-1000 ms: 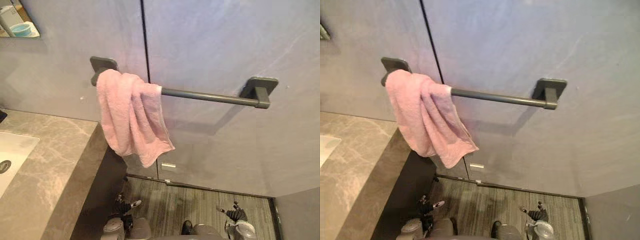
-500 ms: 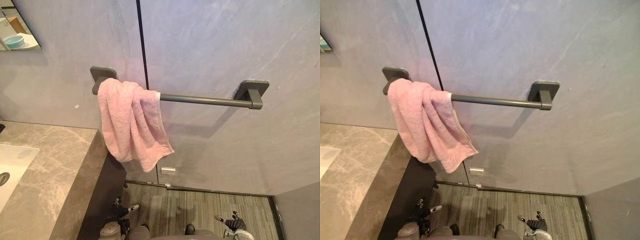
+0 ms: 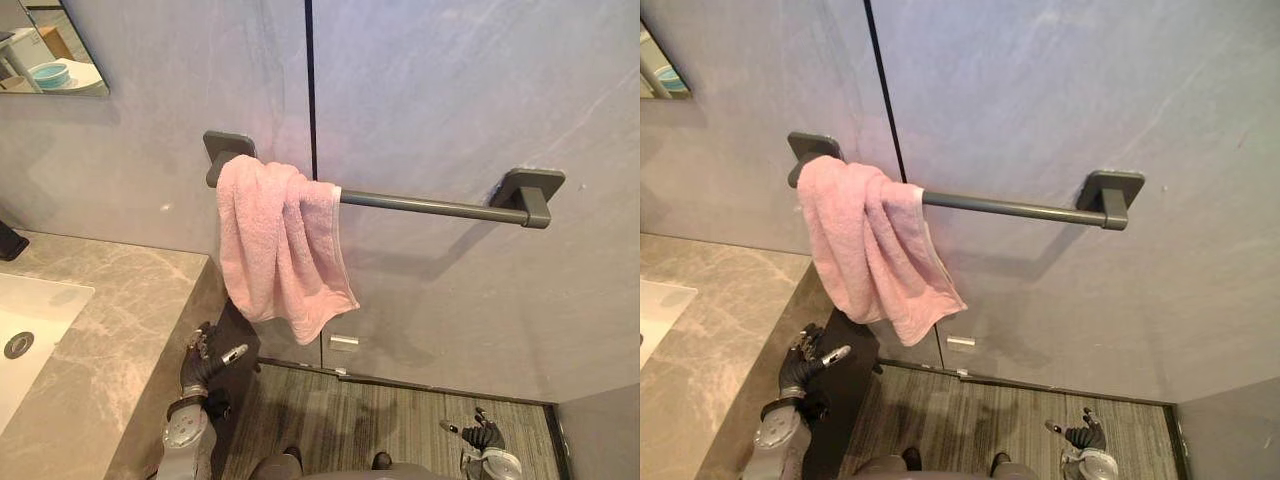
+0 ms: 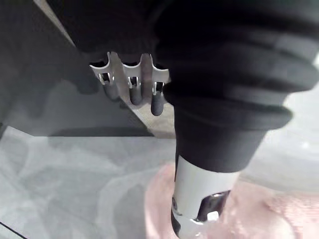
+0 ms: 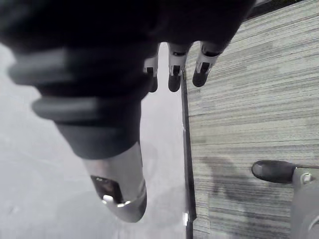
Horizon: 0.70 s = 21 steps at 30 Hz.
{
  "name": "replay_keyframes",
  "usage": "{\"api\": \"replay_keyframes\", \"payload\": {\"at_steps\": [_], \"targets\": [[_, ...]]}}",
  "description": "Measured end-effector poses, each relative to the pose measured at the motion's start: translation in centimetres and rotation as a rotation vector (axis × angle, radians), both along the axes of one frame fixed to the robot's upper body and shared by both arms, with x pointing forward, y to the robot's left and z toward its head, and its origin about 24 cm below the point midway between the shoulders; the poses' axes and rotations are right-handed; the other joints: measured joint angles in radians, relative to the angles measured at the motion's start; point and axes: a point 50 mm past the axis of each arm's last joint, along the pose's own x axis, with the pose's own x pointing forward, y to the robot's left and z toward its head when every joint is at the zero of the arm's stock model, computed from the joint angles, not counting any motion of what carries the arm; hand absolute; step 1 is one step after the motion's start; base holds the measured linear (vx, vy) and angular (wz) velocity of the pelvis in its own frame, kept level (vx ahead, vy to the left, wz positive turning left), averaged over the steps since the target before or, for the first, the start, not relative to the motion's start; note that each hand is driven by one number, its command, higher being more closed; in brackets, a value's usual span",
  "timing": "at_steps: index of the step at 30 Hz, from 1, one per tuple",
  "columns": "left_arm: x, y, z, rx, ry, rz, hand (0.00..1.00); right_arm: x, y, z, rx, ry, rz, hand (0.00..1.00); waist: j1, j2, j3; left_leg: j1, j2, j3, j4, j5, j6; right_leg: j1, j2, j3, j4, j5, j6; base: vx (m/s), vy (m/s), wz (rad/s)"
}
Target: Organize washtable
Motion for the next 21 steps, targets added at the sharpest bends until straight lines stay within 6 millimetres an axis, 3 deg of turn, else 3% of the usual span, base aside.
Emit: {"api": "replay_keyframes", "payload": {"at_steps": [9, 14, 21], "targets": [[2.0, 0.4, 4.3, 0.059, -0.204, -0.069, 0.00, 0.2, -0.7, 0.2, -0.023, 0.010, 0.071, 0.00, -0.006, 0.011, -0.015, 0.016, -0.005, -0.004, -0.020, 0.000, 0.000, 0.012, 0.000, 0.003, -0.015, 0.002, -0.002, 0.00, 0.000, 0.00], [2.4, 0.8, 5.3, 0.091, -0.235, -0.093, 0.00, 0.2, -0.8, 0.3, -0.029, 0.014, 0.080, 0.00, -0.026, 0.010, -0.016, 0.019, -0.006, -0.005, -0.023, 0.000, 0.000, 0.018, 0.001, 0.005, -0.026, 0.007, -0.009, 0.00, 0.000, 0.00], [3.4, 1.5, 6.5, 0.143, -0.266, -0.115, 0.00, 0.2, -0.9, 0.3, -0.028, 0.021, 0.124, 0.00, -0.031, 0.014, -0.021, 0.031, -0.007, -0.002, -0.028, 0.000, 0.000, 0.028, 0.001, 0.014, -0.040, 0.017, -0.006, -0.03, -0.005, -0.04]]}}
